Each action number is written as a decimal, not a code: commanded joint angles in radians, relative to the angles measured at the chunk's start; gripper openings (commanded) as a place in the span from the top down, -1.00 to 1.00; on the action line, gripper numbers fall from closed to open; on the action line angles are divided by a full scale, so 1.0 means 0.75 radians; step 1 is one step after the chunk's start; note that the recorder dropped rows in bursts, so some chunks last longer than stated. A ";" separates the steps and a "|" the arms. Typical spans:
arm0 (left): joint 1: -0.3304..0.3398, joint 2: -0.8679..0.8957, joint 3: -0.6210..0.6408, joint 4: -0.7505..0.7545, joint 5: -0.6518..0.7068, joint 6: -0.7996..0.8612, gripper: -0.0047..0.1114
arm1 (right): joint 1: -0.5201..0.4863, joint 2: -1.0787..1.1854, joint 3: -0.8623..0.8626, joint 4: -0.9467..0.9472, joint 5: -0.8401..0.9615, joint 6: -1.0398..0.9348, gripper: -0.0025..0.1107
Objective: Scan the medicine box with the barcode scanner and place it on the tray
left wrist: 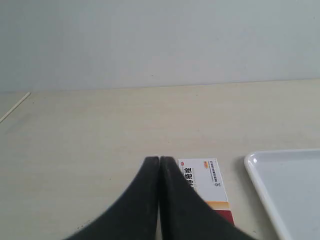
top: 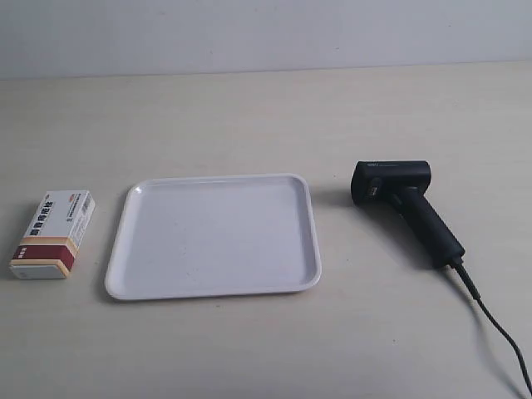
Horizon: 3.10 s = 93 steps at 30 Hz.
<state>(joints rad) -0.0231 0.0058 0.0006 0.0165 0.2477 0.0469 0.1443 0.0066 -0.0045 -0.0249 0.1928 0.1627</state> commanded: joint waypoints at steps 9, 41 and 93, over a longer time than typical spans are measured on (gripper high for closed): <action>0.003 -0.008 -0.001 0.001 0.004 0.000 0.87 | 0.003 -0.009 0.006 -0.001 -0.001 -0.007 0.96; -0.003 0.969 -0.385 -0.269 -0.231 -0.063 0.92 | 0.003 0.032 -0.034 0.148 -0.257 0.192 0.96; -0.781 2.152 -0.954 0.627 -0.493 0.140 0.92 | 0.365 2.311 -0.744 0.117 -0.471 -0.124 -0.53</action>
<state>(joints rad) -0.6031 1.6199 -0.7084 0.4891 -0.1054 0.1607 0.4146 1.6799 -0.5287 0.0756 -0.1058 0.1026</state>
